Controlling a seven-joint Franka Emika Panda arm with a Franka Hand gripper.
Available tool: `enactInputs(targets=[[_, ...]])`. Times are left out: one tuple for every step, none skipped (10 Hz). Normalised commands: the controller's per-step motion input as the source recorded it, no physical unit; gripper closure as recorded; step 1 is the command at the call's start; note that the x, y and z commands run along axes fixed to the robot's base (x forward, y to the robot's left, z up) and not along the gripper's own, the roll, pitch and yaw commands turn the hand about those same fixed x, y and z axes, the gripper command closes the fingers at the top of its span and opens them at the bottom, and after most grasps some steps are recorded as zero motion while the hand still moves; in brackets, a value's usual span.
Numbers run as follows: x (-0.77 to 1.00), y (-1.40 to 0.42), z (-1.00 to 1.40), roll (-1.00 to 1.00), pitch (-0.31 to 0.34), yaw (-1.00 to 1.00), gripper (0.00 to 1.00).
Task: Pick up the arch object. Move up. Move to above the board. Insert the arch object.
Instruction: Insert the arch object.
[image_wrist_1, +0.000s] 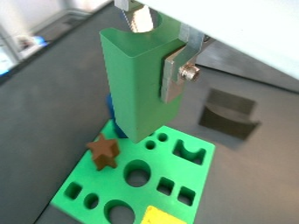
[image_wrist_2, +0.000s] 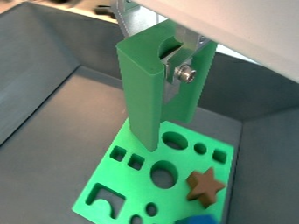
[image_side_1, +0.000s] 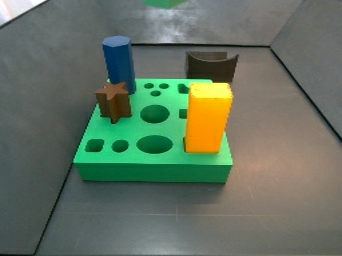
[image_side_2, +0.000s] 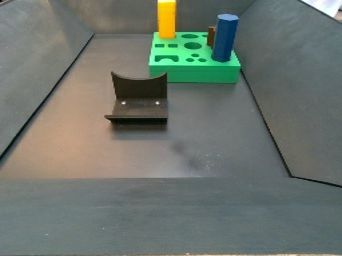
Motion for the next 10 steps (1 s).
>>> enactInputs(targets=[[0.22,0.16,-0.42,0.0,0.0,-0.9,1.0],[0.18,0.19,-0.59,0.0,0.04,-0.87,1.0],[0.15,0.24,-0.75,0.0,0.111,-0.83,1.0],[0.15,0.22,-0.72,0.0,0.091,-0.85,1.0],[0.17,0.21,-0.69,0.0,0.076,-0.86,1.0],[0.17,0.2,-0.69,0.0,0.074,-0.86,1.0],[0.16,0.18,-0.64,0.0,0.046,-0.88,1.0],[0.18,0.11,-0.49,0.0,0.0,-0.95,1.0],[0.22,0.12,-0.39,0.0,-0.013,-0.93,1.0],[0.38,0.19,-0.21,0.0,-0.059,-0.81,1.0]])
